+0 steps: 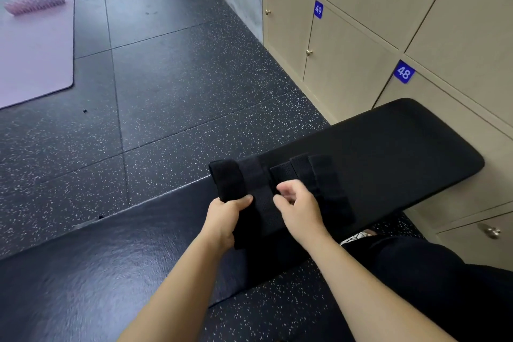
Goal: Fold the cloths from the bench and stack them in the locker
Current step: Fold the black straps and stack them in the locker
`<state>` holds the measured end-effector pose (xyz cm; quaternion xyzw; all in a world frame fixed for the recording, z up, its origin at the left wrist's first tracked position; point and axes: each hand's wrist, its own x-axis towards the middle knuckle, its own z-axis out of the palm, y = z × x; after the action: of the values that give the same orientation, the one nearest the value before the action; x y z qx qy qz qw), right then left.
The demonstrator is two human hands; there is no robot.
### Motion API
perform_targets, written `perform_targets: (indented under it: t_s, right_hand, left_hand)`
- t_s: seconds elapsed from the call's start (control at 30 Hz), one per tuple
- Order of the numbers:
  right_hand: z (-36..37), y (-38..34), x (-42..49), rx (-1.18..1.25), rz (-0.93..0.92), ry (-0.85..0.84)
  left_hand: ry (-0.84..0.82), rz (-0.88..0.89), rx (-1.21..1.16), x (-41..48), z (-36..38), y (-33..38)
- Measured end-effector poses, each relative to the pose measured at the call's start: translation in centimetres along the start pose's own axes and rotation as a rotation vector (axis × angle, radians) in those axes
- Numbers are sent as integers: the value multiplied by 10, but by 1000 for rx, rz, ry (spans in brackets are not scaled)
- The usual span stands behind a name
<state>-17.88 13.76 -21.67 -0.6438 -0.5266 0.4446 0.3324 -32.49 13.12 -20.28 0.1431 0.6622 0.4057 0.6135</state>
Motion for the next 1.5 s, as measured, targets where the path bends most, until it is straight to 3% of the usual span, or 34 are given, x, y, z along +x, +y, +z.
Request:
perform_targets:
  t_s: [0.07,0.2,0.5,0.73,0.83,1.0,1.17,1.33,1.5]
  right_hand:
    - [-8,-9,5,163,69,18]
    - [-25,-22,12,453,262,-100]
    - [-97,-35,-5,398,108,74]
    - [-189,-39,-41,640,187,144]
    - [-233,-34,-61,473,114,358]
    - [-293,-14,-98,-180,28,852]
    - [-342,22,-130,-235,101,1094]
    - [-388,56,-153,-12,111,1144]
    - [-441,93,-177,601,177,1168]
  left_hand:
    - [-79,-16,-49,-8,1,12]
    - [-196,-14,-59,-25,11,29]
    - [-307,20,10,-64,66,32]
    - [-535,44,76,-108,140,30]
    - [-612,44,131,-132,184,19]
    - [-678,38,206,-174,258,-16]
    - [-698,36,273,-210,314,-51]
    - [-751,-7,305,-232,359,-78]
    - [-784,-45,312,-241,398,-104]
